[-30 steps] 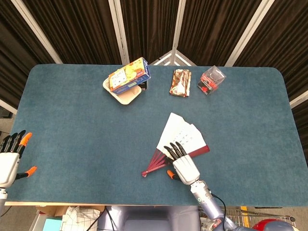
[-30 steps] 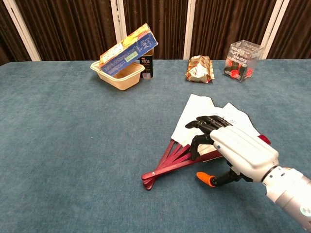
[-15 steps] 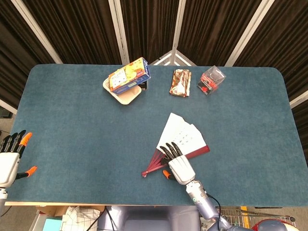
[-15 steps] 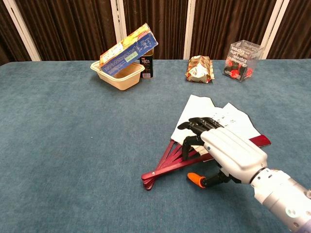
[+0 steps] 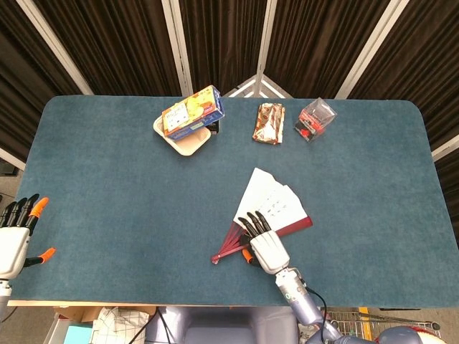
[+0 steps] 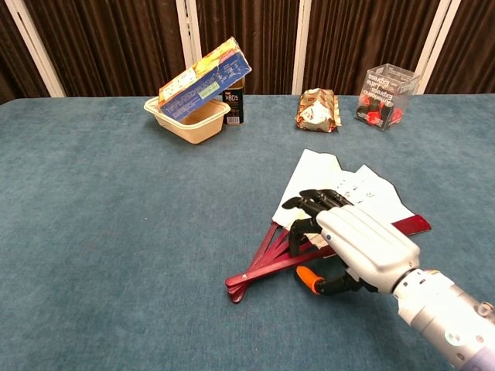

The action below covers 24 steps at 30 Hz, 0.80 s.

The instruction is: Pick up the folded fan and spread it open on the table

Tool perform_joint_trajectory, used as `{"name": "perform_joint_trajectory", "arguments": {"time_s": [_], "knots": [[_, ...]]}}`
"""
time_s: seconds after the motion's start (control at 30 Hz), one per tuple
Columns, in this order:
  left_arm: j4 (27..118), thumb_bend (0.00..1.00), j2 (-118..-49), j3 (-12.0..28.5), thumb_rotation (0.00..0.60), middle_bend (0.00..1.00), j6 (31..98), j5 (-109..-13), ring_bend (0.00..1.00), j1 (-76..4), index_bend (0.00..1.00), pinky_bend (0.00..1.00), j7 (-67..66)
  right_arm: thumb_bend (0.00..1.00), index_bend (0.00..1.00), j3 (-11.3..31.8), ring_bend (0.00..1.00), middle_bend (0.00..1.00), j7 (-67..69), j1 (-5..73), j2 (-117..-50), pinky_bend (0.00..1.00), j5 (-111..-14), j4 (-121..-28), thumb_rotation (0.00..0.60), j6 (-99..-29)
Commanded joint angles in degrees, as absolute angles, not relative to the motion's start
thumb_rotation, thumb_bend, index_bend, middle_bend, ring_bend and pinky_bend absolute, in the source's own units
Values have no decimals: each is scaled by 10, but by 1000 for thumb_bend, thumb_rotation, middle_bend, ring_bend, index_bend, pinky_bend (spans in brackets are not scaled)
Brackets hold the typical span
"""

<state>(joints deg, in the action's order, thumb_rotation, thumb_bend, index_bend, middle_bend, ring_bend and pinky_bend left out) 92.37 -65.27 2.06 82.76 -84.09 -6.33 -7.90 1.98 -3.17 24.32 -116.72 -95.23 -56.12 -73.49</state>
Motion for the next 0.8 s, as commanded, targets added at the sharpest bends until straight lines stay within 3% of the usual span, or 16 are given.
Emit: {"name": "perform_joint_trajectory", "arguments": {"time_s": [0.03,0.37,0.8], "knots": [[924,0,-653,21,600,0,827,-841,0,-63,0,0,-79,518,618,19,21,202,-29,245,-1167,0,-955,-563,600,-739],[925,0,-654,20,600,0,830,-842,0,-63,0,0,-82,539,663,46,29,218,-47,272,-1125,0,-966,-639,600,-754],[929,0,-654,28,600,0,834,-833,0,-63,0,0,-82,539,673,142,31,218,-145,307,-1013,0,-905,-846,600,-715]]}}
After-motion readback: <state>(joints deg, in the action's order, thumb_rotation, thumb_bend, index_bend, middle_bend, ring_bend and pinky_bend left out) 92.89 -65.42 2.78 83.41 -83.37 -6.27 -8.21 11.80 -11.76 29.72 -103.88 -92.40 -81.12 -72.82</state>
